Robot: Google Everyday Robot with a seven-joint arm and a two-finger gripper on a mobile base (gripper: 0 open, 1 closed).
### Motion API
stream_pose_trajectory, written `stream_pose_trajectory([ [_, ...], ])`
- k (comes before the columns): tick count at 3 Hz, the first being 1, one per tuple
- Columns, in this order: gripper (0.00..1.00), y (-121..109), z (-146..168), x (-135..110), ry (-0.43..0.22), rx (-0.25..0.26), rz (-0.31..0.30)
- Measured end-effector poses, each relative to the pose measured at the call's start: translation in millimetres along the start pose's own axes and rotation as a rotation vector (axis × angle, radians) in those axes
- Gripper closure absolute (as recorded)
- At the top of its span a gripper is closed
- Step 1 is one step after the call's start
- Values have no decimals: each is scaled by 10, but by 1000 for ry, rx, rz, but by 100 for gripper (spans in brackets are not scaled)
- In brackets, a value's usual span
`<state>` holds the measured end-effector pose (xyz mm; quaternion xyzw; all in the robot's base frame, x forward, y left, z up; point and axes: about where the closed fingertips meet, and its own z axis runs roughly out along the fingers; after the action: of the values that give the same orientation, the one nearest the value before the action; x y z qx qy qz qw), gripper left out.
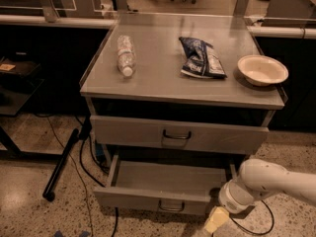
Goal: Open middle drawer
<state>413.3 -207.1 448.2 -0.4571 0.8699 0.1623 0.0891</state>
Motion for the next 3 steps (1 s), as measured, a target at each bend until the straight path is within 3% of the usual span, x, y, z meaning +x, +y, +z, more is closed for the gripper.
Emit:
stream_pose_trajectory([
  [1,0,-200,244,57,78,-16,25],
  [2,0,-243,257,259,122,-12,77],
  [3,0,-41,-125,573,128,41,181],
])
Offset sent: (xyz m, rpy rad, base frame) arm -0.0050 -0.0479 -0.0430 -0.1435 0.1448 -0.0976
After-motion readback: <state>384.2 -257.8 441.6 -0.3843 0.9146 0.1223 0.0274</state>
